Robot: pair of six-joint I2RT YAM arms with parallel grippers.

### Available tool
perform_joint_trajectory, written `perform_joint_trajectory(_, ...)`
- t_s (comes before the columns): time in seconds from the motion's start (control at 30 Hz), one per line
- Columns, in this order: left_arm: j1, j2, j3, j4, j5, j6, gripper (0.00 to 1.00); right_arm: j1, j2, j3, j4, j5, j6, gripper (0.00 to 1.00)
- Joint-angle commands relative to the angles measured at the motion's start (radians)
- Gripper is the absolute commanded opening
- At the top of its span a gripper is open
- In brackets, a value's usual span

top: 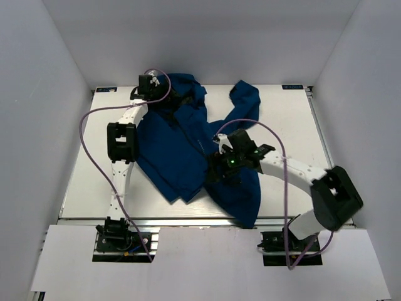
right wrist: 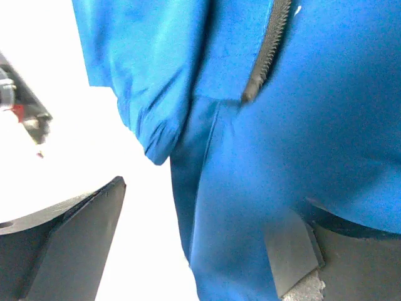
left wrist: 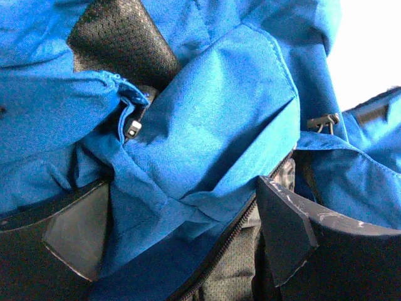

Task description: Zip up the jacket

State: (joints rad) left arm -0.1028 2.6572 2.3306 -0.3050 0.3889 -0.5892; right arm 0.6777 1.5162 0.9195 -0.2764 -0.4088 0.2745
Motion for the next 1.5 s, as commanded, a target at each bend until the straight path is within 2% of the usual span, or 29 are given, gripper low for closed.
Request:
perform_joint_trajectory(0.0,-0.015,-0.141,-0.06,0.069,0.027,0.046,0.98,-0.018,-0.132,0.034,-0.006,0.018,0.019,0.89)
perform_joint_trajectory(0.1,-0.015,-0.277,-0.099,0.029,-0.025,0.11,0.98,-0.021,-0.186,0.09,-0.038,0.12,0.002,0.89)
perform_joint_trajectory(0.17,-0.015,-0.337,-0.086,-0.06,-0.089,0.138,0.98,-0.021,-0.206,0.105,-0.089,0.146,0.003,0.89)
perform_joint_trajectory(0.33,-0.015,-0.582,-0.157,-0.254,-0.174,0.206,0.98,-0.02,-0.307,0.014,-0.116,0.154,0.051,0.89)
perform_joint_trajectory(0.4,-0.017,-0.663,-0.275,-0.305,-0.185,0.184,0.98,-0.02,-0.346,-0.03,-0.122,0.172,0.075,0.89)
perform_joint_trajectory(0.43,-0.02,-0.757,-0.337,-0.333,-0.182,0.172,0.98,-0.021,-0.382,-0.071,-0.125,0.176,0.083,0.89)
perform_joint_trajectory(0.47,-0.028,-0.813,-0.507,-0.327,-0.174,0.158,0.98,-0.02,-0.401,-0.089,-0.124,0.173,0.1,0.89)
perform_joint_trajectory(0.53,-0.083,-0.929,-0.705,-0.258,-0.177,0.115,0.98,-0.018,-0.441,-0.148,-0.116,0.163,0.114,0.89)
perform_joint_trajectory(0.57,-0.112,-1.039,-0.89,-0.231,-0.189,0.1,0.98,-0.02,-0.451,-0.166,-0.103,0.15,0.123,0.89)
perform_joint_trajectory(0.6,-0.182,-1.086,-0.971,-0.173,-0.209,0.065,0.98,-0.018,-0.467,-0.183,-0.098,0.143,0.129,0.89)
perform_joint_trajectory(0.67,-0.251,-1.179,-1.092,-0.154,-0.179,0.043,0.98,-0.015,-0.475,-0.22,-0.092,0.14,0.132,0.89)
perform_joint_trajectory(0.7,-0.311,-1.198,-1.182,-0.152,-0.167,0.005,0.98,-0.015,-0.478,-0.229,-0.095,0.148,0.129,0.89)
perform_joint_trajectory(0.77,-0.36,-1.24,-1.25,-0.175,-0.168,-0.03,0.98,-0.013,-0.484,-0.252,-0.101,0.185,0.127,0.89)
perform_joint_trajectory(0.83,-0.441,-1.264,-1.328,-0.184,-0.227,-0.069,0.98,-0.013,-0.49,-0.269,-0.086,0.194,0.121,0.89)
perform_joint_trajectory(0.9,-0.515,-1.275,-1.367,-0.169,-0.264,-0.084,0.98,-0.015,-0.487,-0.309,-0.029,0.179,0.123,0.89)
perform_joint_trajectory(1.0,-0.564,-1.214,-1.373,-0.145,-0.294,-0.099,0.98,-0.015,-0.443,-0.353,0.02,0.163,0.137,0.89)
perform_joint_trajectory(1.2,-0.568,-1.1,-1.415,-0.144,-0.321,-0.129,0.98,-0.017,-0.376,-0.392,0.066,0.226,0.186,0.89)
perform_joint_trajectory(1.37,-0.554,-1.115,-1.493,-0.233,-0.473,-0.19,0.98,-0.052,-0.328,-0.41,0.089,0.268,0.21,0.89)
perform_joint_trajectory(1.47,-0.49,-1.134,-1.575,-0.292,-0.49,-0.219,0.98,-0.088,-0.298,-0.427,0.118,0.263,0.229,0.89)
